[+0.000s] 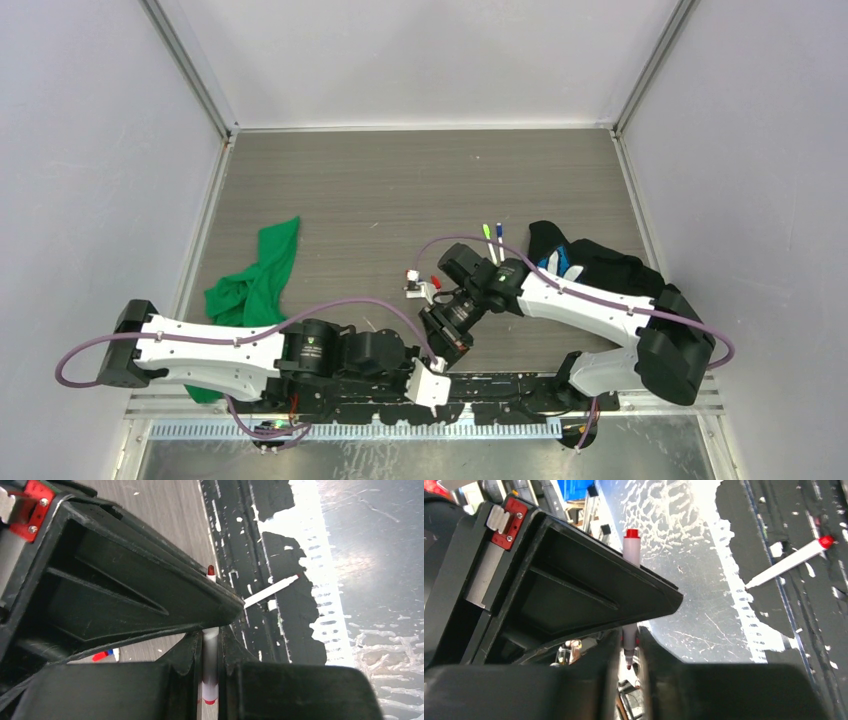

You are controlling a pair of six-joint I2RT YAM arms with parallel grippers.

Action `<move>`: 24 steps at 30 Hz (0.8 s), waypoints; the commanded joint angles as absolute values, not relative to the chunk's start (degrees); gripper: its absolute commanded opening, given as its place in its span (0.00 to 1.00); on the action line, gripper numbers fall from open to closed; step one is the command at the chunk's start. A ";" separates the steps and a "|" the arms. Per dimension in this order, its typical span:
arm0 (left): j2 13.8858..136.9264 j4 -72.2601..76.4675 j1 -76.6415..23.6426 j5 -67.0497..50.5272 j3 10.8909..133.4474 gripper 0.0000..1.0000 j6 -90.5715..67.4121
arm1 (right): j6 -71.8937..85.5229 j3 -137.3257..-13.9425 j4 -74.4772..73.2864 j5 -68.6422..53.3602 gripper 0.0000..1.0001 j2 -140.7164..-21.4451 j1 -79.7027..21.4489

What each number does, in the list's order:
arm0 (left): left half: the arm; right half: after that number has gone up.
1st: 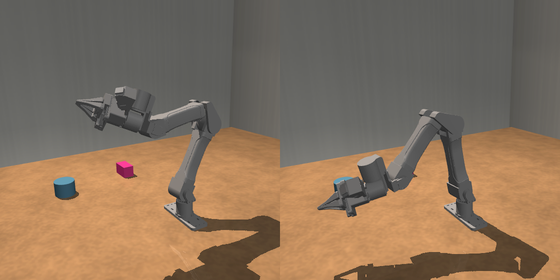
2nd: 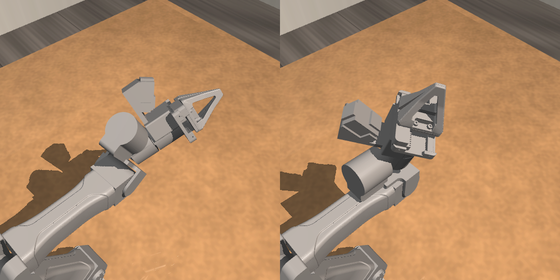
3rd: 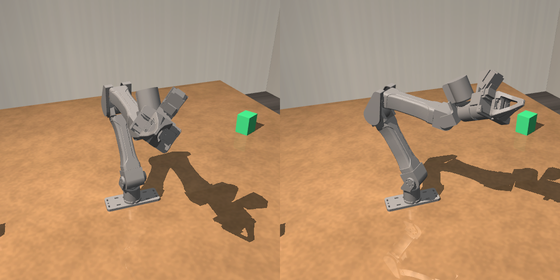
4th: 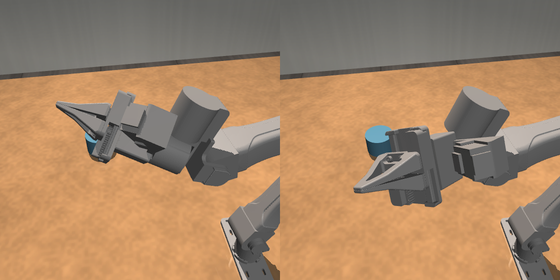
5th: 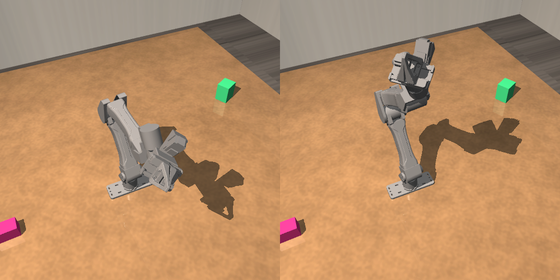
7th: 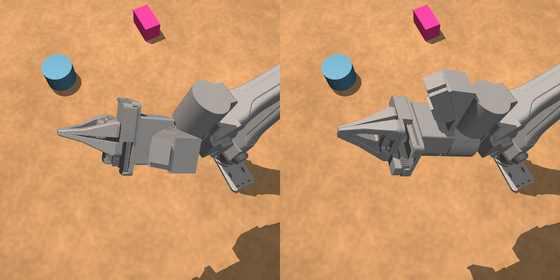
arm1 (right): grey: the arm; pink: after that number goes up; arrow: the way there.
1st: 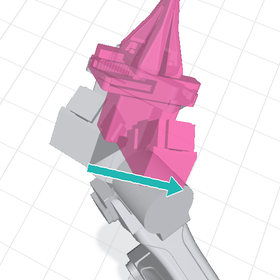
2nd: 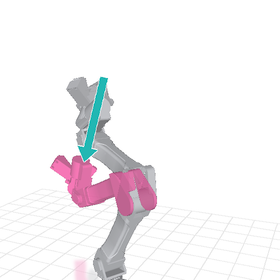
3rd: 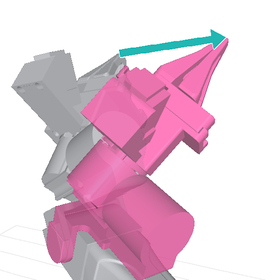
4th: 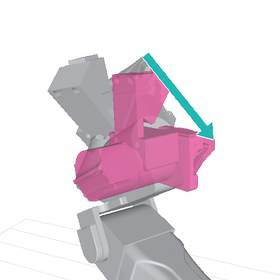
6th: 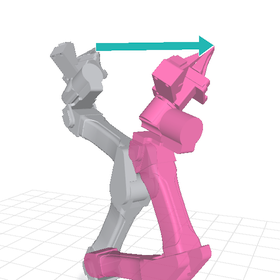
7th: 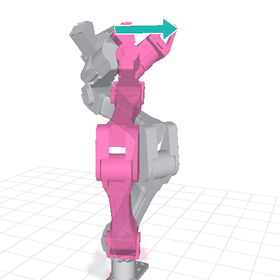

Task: Insert the pens into the pen caps
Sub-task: Adjust the pen, then pick up the pen cap from the center of the board.

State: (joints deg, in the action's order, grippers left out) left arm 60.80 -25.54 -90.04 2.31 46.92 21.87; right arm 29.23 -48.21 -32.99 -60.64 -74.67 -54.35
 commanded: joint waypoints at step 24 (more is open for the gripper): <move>57.04 -17.57 -22.60 -32.93 54.63 0.00 -14.24 | 23.58 -51.68 -34.21 4.46 0.59 -79.25 -34.34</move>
State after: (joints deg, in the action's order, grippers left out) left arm 52.99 -23.64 -27.66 -14.06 52.56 -3.51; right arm 22.39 -52.31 -37.74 -1.23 -77.62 -33.06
